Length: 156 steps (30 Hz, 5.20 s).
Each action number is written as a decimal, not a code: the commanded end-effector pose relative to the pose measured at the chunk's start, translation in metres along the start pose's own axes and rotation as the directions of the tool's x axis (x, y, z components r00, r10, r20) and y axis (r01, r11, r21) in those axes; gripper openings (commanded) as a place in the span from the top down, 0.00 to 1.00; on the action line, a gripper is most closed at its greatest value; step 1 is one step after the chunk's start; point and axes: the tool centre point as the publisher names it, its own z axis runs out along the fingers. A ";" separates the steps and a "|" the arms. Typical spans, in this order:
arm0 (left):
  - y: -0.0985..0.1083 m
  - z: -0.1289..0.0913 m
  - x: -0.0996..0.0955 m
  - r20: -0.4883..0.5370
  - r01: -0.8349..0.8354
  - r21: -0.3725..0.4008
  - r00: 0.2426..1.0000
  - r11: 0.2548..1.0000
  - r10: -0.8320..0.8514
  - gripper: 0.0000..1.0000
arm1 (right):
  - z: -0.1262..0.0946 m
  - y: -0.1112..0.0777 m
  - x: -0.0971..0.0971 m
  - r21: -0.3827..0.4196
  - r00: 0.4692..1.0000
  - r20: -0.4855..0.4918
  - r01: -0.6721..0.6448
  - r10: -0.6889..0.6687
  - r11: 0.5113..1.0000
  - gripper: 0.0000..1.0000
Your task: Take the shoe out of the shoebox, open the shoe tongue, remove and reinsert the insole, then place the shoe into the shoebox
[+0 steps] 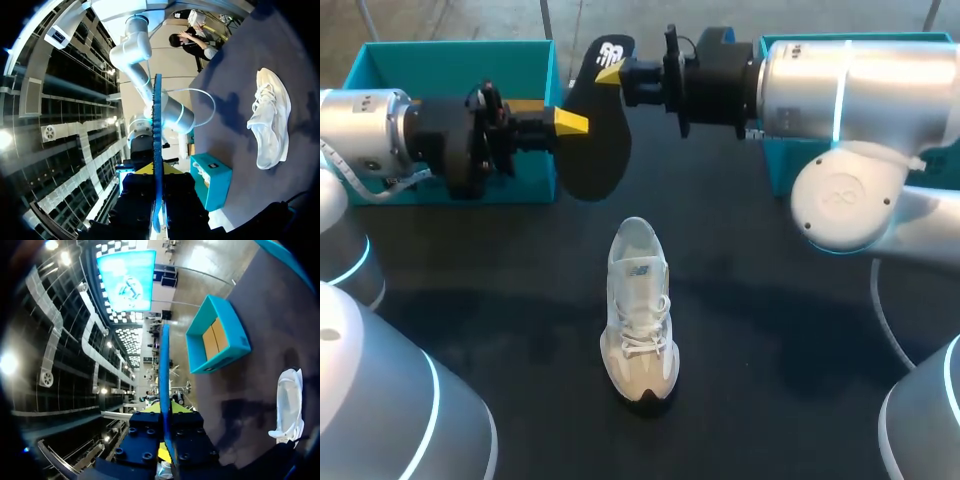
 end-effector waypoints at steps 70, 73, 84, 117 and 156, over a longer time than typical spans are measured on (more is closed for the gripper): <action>-0.019 0.001 -0.019 0.092 0.258 0.107 0.959 0.960 -0.268 1.00 | -0.140 -0.002 -0.025 0.179 0.953 -0.132 0.295 -0.274 0.939 0.00; -0.017 0.001 -0.019 0.070 0.359 0.088 0.928 0.929 -0.365 1.00 | -0.140 -0.002 -0.025 0.179 0.953 -0.132 0.295 -0.274 0.939 0.00; -0.008 -0.004 -0.009 -0.034 0.746 0.113 0.663 0.656 -0.748 1.00 | -0.140 -0.002 -0.025 0.179 0.953 -0.132 0.295 -0.274 0.939 0.00; -0.018 0.000 -0.011 -0.160 0.997 0.052 -0.048 -0.057 -0.986 1.00 | -0.140 -0.002 -0.025 0.179 0.953 -0.132 0.295 -0.274 0.939 0.00; -0.022 -0.012 0.011 -0.079 0.281 -0.111 -0.959 -0.953 -0.274 1.00 | -0.140 -0.002 -0.025 0.179 0.953 -0.132 0.295 -0.274 0.939 0.00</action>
